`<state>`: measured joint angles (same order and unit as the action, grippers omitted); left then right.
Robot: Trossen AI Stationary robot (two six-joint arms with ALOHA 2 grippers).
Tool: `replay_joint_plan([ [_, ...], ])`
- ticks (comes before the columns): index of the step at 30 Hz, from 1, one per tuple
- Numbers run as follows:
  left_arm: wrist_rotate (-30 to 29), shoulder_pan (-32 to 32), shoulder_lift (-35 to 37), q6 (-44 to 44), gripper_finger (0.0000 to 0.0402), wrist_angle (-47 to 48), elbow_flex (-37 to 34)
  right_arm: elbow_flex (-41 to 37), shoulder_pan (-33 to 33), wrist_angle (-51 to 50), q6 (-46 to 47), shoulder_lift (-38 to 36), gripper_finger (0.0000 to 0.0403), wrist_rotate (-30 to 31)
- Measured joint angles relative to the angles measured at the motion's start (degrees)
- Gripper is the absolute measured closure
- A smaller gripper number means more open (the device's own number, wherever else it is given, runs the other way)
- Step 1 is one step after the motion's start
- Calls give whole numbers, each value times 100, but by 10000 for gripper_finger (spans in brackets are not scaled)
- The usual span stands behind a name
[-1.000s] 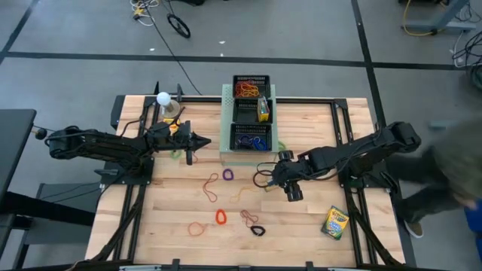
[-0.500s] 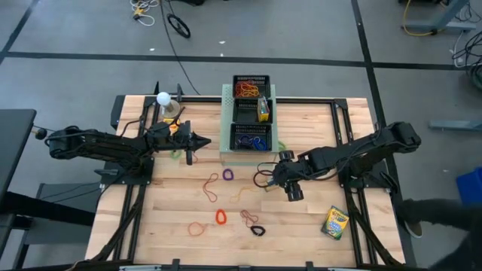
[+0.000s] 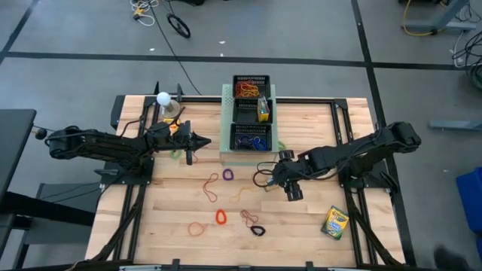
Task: Pick & Place Office Desk Supplies
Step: Put the top right yellow crayon box into the middle black bin on the shelf
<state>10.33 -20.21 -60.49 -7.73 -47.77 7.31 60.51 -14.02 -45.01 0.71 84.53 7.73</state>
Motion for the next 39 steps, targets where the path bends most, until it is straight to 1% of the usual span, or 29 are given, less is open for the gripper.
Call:
replay_joint_plan([
  [4, 0, -1, 0, 0, 387, 0, 0, 0, 0, 0, -104, 25, 139, -2],
  [12, 0, -2, 0, 0, 387, -40, 0, -6, 2, -64, -302, 361, 140, -29],
  [17, 2, -1, 1, 0, 387, -36, 0, -5, 46, -82, -310, 424, 143, -70],
  [20, 2, 0, 0, 0, 387, -37, 0, -5, 55, -85, -271, 426, 159, -126],
  [28, 0, -2, 0, 0, 387, -40, 0, -5, 76, -54, -229, 426, 227, -247],
  [31, 2, 0, 0, 0, 387, -40, 0, -4, 76, 62, 89, 426, 247, -267],
  [34, 2, 0, 0, 0, 387, -42, 0, -5, 62, 101, 624, 395, 266, -286],
  [39, 2, -2, 0, 0, 387, -42, 0, 45, -41, 51, 2154, 354, 296, -223],
])
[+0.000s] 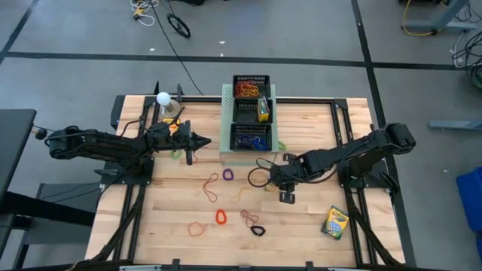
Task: Pick & Place Office Desk Supplies
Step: Put the top right yellow crayon box into the middle black bin on the shelf
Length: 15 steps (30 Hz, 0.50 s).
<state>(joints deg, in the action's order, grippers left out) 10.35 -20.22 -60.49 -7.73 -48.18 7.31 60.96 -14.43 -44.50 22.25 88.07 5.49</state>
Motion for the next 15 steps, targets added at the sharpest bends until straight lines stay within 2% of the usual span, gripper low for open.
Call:
replay_joint_plan([
  [15, 0, 1, 0, 0, 387, -2, 0, 429, -659, -978, 5398, -4, 305, 609],
])
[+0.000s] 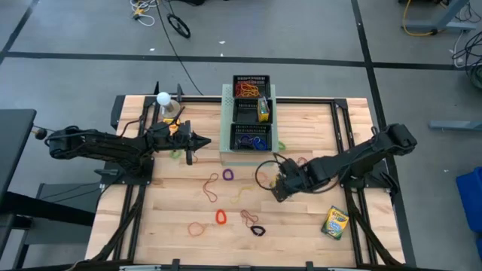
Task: Pick & Place Office Desk Supplies
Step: Put the top right yellow crayon box into the middle black bin on the shelf
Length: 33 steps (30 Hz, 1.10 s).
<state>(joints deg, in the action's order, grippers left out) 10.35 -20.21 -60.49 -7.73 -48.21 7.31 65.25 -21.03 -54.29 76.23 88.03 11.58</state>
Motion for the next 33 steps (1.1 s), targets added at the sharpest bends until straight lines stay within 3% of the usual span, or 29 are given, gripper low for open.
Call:
replay_joint_plan([
  [5, -2, -1, 0, 0, 387, 0, 0, 0, -339, -95, 1202, 9, 306, 237],
  [10, -2, -2, 0, 0, 387, 0, 0, 0, -525, -197, 1826, 33, 306, 394],
  [23, 0, 1, 0, 0, 387, 2, 0, 288, -515, -140, 1937, 708, 306, 293],
  [33, 0, -1, 0, 0, 387, 2, 0, 297, -515, -220, 1995, 728, 301, 337],
])
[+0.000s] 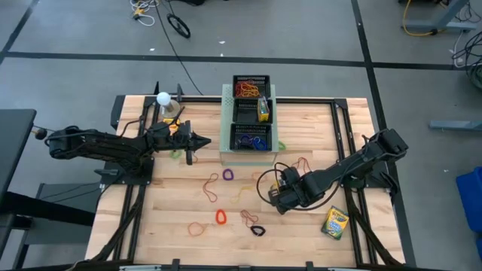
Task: Pick & Place Office Desk Supplies
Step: Put the top right yellow crayon box into the middle black bin on the shelf
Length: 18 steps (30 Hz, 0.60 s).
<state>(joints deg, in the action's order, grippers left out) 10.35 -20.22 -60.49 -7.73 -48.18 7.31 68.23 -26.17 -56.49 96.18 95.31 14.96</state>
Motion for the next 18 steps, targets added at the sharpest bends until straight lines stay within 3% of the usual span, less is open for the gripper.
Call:
replay_joint_plan([
  [7, 0, 0, 0, 0, 387, 0, 0, -5, 2, 1, -90, -2, 293, -11],
  [18, 0, 1, 0, 0, 387, 0, 0, -20, 96, -102, -241, 4, 208, -295],
])
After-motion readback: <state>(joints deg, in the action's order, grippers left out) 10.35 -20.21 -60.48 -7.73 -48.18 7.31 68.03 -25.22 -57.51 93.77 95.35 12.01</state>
